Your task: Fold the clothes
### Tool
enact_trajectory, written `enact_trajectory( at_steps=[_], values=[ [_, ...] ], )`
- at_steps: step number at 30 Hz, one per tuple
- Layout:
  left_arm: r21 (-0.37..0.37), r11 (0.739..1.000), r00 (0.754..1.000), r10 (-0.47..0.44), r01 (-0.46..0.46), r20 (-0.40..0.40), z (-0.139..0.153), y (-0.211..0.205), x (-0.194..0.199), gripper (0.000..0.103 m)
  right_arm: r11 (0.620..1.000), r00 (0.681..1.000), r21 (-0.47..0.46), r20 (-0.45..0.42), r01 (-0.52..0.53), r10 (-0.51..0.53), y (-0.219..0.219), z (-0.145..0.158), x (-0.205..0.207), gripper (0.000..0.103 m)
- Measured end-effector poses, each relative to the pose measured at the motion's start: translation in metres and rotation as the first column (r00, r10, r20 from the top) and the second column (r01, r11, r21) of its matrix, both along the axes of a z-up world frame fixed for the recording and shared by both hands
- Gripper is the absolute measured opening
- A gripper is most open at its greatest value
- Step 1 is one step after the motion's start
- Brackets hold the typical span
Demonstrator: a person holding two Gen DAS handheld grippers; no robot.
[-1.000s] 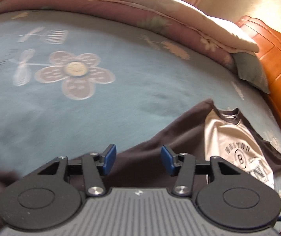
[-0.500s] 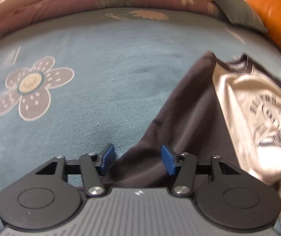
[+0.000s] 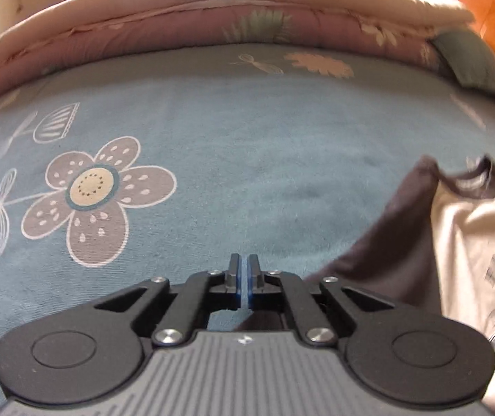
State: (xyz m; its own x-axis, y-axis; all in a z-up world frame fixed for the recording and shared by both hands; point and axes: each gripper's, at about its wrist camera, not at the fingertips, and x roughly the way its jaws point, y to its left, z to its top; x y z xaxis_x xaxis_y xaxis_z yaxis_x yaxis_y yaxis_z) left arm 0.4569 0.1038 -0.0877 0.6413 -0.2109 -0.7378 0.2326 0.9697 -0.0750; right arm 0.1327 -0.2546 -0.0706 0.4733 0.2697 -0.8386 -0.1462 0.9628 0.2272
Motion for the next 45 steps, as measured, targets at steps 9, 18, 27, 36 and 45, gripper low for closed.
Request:
enact_trajectory(
  at_steps=[9,18,27,36,45],
  values=[
    [-0.019,0.968,0.967,-0.252,0.252,-0.029,-0.011,-0.076,0.017,0.05,1.0,1.0,0.015,0.005,-0.004,0.004,-0.002,-0.002,0.006,0.103],
    [0.103,0.995,0.999,-0.015,0.01,0.048,-0.027,-0.095,0.043,0.053,1.0,1.0,0.014,0.013,-0.009,0.009,-0.002,-0.004,0.005,0.103],
    [-0.275,0.911,0.933,-0.345,0.307,-0.102,-0.003,-0.127,0.011,0.056,0.999,0.999,0.026,0.03,-0.024,0.023,-0.003,-0.006,0.004,0.103],
    [-0.214,0.974,0.988,-0.095,0.068,-0.119,-0.021,-0.124,0.043,0.051,1.0,0.999,0.022,0.044,-0.021,0.02,-0.003,-0.007,0.0,0.103],
    [-0.116,0.947,0.943,-0.312,0.299,-0.116,0.029,-0.126,-0.064,0.06,0.996,0.999,0.09,0.051,0.01,-0.014,-0.011,-0.001,-0.008,0.103]
  ],
)
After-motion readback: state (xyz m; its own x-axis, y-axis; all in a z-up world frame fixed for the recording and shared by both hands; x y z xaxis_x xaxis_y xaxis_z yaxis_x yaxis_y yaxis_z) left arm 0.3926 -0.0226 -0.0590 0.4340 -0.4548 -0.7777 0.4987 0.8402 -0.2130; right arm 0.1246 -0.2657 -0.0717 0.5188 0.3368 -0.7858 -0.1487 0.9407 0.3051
